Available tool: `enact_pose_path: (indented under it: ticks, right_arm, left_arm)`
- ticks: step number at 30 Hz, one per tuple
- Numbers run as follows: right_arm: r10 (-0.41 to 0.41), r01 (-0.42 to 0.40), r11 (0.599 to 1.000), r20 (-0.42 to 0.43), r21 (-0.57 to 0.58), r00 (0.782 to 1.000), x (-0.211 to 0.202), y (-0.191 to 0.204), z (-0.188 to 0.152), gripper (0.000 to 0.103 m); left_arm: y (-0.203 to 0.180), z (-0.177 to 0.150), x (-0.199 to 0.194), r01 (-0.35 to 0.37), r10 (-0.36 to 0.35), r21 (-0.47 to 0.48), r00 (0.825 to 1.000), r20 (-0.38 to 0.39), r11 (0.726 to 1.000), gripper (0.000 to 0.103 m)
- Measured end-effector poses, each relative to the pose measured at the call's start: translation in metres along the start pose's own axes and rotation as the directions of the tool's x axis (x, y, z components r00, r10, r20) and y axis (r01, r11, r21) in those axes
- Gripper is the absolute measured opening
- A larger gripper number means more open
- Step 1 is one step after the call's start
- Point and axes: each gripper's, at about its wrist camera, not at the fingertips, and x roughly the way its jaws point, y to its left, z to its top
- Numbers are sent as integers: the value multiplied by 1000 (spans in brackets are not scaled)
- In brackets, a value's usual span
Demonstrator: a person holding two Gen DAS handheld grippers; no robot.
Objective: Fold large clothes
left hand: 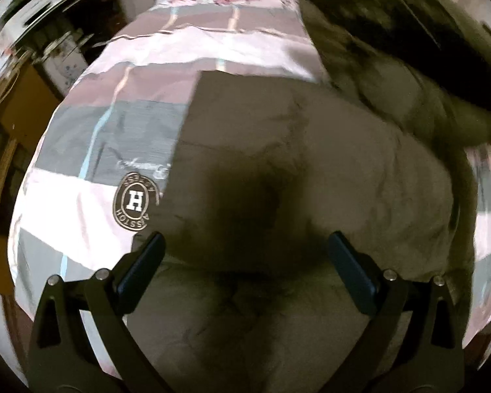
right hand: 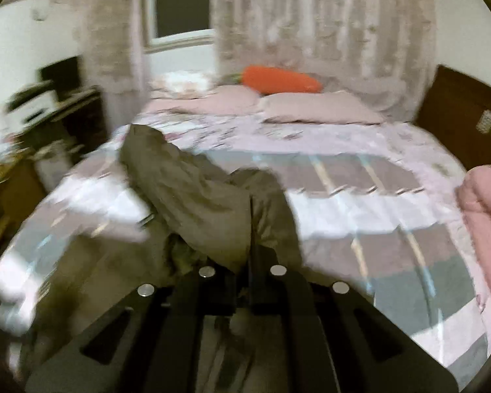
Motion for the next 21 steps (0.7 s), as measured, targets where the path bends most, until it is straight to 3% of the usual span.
enact_pose_path:
  ticks: [2,4,5,6,8,11,13,15,19,21]
  right_arm:
    - [-15,11,998,-62,-67,998,-22,-4,-36,9]
    - [-93,80,993,-156,-92,983,-26,-17,-76,34]
    - [-127,115,990,-182,-77,975,-27,-23,-87,61]
    - [-151,145,989,-233,-40,961,-24,-32,-97,72]
    - [-88,113,991,-298,69,950,-23,-45,-102,72]
    - [-13,79,973,-291,216,957,-34,-53,-99,82]
    - [45,51,951,-298,305,954,-38,-54,-98,83]
    - [129,-7,921,-289,389,948,-40,-52,-100,83]
    - [236,-66,873,-300,484,924,-38,-42,-117,83]
    - [259,-72,861,-311,504,915,-38,-36,-124,83]
  left_arm:
    - [8,3,-7,20,-19,-50,999,27,999,101]
    - [11,6,-11,46,-42,-81,998,45,996,101]
    - [10,7,-13,73,-68,-93,996,57,993,101]
    - [7,8,-14,98,-92,-96,994,66,991,101]
    - [-4,10,-13,154,-147,-89,986,78,984,101]
    - [-13,14,-4,234,-225,-112,970,87,966,101]
    - [-17,17,11,306,-300,-151,952,60,940,101]
    - [-17,21,40,401,-413,-246,911,5,882,101]
    - [-15,31,79,457,-495,-406,869,12,792,101]
    - [-20,35,85,494,-535,-434,844,32,753,101]
